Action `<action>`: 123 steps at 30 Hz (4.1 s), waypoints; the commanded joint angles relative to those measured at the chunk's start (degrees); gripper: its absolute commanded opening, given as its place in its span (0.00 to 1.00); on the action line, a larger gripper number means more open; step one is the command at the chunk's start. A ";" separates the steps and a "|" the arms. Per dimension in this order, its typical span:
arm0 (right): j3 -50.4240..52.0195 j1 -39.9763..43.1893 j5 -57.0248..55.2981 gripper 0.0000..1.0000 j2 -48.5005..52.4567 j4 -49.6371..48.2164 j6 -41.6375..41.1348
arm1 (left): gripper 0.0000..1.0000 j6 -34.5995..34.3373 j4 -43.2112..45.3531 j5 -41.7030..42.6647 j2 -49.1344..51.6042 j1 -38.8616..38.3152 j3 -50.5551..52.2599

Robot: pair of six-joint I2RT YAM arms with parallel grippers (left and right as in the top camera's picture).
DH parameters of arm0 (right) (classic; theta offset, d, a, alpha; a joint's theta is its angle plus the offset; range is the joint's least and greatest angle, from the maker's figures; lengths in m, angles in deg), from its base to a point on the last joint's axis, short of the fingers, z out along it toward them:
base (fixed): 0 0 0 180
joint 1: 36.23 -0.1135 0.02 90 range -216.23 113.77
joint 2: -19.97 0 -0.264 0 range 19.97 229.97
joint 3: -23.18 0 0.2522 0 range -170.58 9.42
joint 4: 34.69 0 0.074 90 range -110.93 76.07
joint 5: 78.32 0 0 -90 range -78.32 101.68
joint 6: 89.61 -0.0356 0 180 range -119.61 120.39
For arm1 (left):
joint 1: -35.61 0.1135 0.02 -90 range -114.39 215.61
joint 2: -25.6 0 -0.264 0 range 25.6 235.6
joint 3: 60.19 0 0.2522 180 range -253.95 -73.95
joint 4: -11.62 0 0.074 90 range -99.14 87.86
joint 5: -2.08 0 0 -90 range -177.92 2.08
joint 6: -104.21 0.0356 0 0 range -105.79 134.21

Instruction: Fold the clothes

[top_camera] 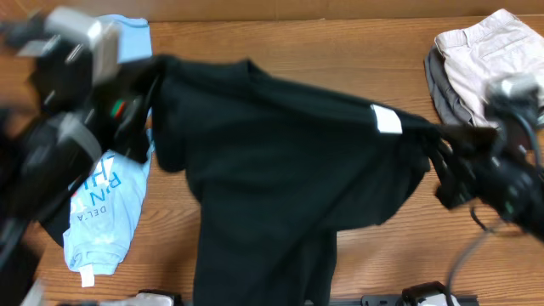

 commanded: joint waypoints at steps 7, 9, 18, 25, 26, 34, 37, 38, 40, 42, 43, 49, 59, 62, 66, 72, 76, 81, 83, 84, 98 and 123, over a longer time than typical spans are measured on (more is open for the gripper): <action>0.39 1.05 -15.63 0.04 22.16 2.40 -0.42 | 0.04 1.09 -1.81 -15.30 21.49 1.14 0.44; 0.39 1.05 -17.07 0.04 28.26 0.74 -0.42 | 0.04 1.09 -1.60 -16.31 26.56 1.11 0.42; 0.39 5.57 -19.85 0.04 51.17 -19.15 -0.48 | 0.04 1.05 9.01 -16.55 45.16 1.11 0.42; 0.39 10.80 -16.76 0.98 57.44 -39.01 -5.05 | 0.61 -1.03 27.39 -16.50 53.05 1.11 0.42; 0.26 11.39 -15.08 1.00 57.37 -40.50 -5.03 | 0.80 -1.07 28.63 -16.52 53.07 1.14 0.42; -9.66 14.93 -5.16 1.00 50.97 -26.84 -6.71 | 1.00 -0.96 24.94 -15.41 46.53 2.32 -2.91; -9.79 14.91 -4.37 1.00 48.92 -20.98 -6.60 | 1.00 2.69 19.56 -14.08 45.29 2.78 -2.89; -9.79 14.82 -4.37 1.00 48.87 -18.78 -6.05 | 1.00 3.65 18.05 -13.81 45.31 2.82 -2.86; -9.20 14.80 -4.59 1.00 49.16 -12.33 -5.64 | 1.00 5.70 14.19 -13.55 46.47 2.80 -2.25; -7.48 14.80 -4.59 1.00 49.40 -8.98 -5.64 | 1.00 6.62 11.65 -13.55 47.69 2.80 -1.90; -6.32 14.80 -4.57 1.00 49.42 -8.39 -5.64 | 1.00 7.13 10.49 -13.55 48.48 2.80 -1.64; 4.59 14.84 -4.55 0.96 49.42 -11.06 -6.10 | 1.00 8.37 7.17 -13.55 54.05 2.80 -1.46; 22.21 15.87 -4.37 0.88 49.42 -25.99 -10.82 | 0.99 4.52 8.83 -13.51 62.97 3.78 -1.46; 25.05 16.37 -4.33 0.83 49.42 -29.53 -10.88 | 0.95 4.46 9.35 -13.51 64.59 4.20 -1.46; 27.78 16.48 -4.11 0.79 49.44 -33.42 -11.74 | 0.85 4.46 11.61 -13.53 66.07 4.61 -1.46; 31.08 16.44 -2.45 0.63 49.48 -37.22 -13.38 | 0.49 4.44 15.50 -13.57 66.40 4.59 -1.46; 33.31 16.41 -2.43 0.59 49.48 -39.36 -14.95 | 0.50 3.80 17.66 -13.55 66.42 4.57 -1.46; 34.86 16.41 -2.43 0.47 49.48 -40.81 -14.95 | 0.52 3.58 18.38 -13.53 66.86 4.50 -1.46; 34.95 16.41 -2.43 0.44 49.51 -41.07 -15.13 | 0.52 3.56 18.40 -13.51 67.56 4.50 -1.46; 34.95 16.41 -2.40 0.43 49.51 -41.18 -15.13 | 0.53 3.39 18.32 -13.53 68.17 4.50 -1.46; 34.95 16.63 -4.11 0.04 49.62 -43.25 -15.15 | 0.04 0.57 20.44 -13.05 73.18 4.50 -1.46; 12.70 27.50 -5.66 1.00 49.53 -34.45 -5.99 | 0.13 -4.13 15.37 -13.14 73.07 7.80 -26.97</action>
